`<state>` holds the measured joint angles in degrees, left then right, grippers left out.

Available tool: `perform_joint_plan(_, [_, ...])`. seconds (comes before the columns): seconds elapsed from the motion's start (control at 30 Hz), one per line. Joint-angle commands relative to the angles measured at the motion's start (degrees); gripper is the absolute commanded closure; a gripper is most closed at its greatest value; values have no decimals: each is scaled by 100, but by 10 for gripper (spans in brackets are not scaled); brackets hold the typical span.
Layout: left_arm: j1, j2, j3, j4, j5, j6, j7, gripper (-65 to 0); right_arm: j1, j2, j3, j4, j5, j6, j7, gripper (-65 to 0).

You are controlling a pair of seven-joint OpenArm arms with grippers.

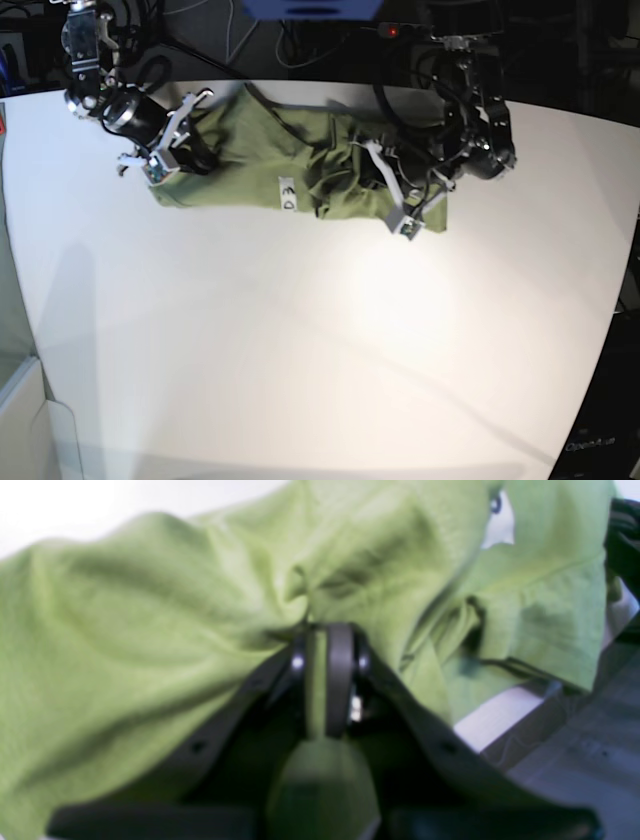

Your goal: Fold the T-shirt properly

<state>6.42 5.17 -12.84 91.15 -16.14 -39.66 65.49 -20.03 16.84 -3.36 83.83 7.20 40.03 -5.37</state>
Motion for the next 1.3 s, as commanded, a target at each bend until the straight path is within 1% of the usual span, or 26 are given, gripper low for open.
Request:
perform_joint_plan(0.0, [-48, -29, -4, 85, -87, -34, -40, -44, -50, 52, -3, -18, -276, -3, -435, -68])
perform_joint_plan(0.03, [-48, -47, -65, 85, -87, -34, -40, -44, -32, 52, -3, -18, -276, -3, -435, -68])
perform_joint_plan(0.27, [-66, -565, -188, 85, -113, -34, -40, -44, 161, 87, 23, -54, -285, -3, -444, -68])
perform_joint_plan(0.37, [-74, -688, -188, 58, -131, -34, -40, -44, 232, 228, 23, -54, -285, -3, -444, -68])
perform_joint_plan(0.47, [-74, -688, -188, 58, -96, -34, -48, -44, 293, 281, 23, -54, -285, -3, -444, -68])
perform_joint_plan(0.57, [-101, -636, -188, 76, -96, -34, -48, -44, 443, 421, 23, -62, -285, -3, -496, -68])
perform_joint_plan(0.63, [-145, -627, -188, 49, -131, -34, -48, -44, 495, 457, 32, -18, -285, -3, -655, -68])
perform_joint_plan(0.73, [-171, -600, -188, 67, -140, -34, -48, -44, 548, 632, 32, 149, -285, -3, -839, -64])
perform_joint_plan(0.83, [-171, -521, -188, 85, -140, -34, -48, -44, 434, 747, 32, 606, -285, -3, -874, -65])
perform_joint_plan(0.97, [-171, -504, -188, 85, -140, -34, -48, -44, 144, 782, 120, 1529, -285, -3, -1200, -64])
perform_joint_plan(1.07, [-171, -495, -188, 85, -140, -34, -48, -43, -85, 720, 401, 2144, -285, -3, -1340, -67])
perform_joint_plan(1.1, [-171, -504, -188, 85, -140, -34, -48, -43, -146, 650, 516, 2329, -285, -3, -1393, -67])
perform_joint_plan(1.17, [-171, -504, -188, 85, -140, -34, -48, -43, -225, 474, 885, 2540, -267, -3, -1525, -68])
perform_joint_plan(1.27, [-171, -513, -188, 93, -140, -34, -48, -43, -225, 35, 1632, 2566, -250, -3, -1762, -70])
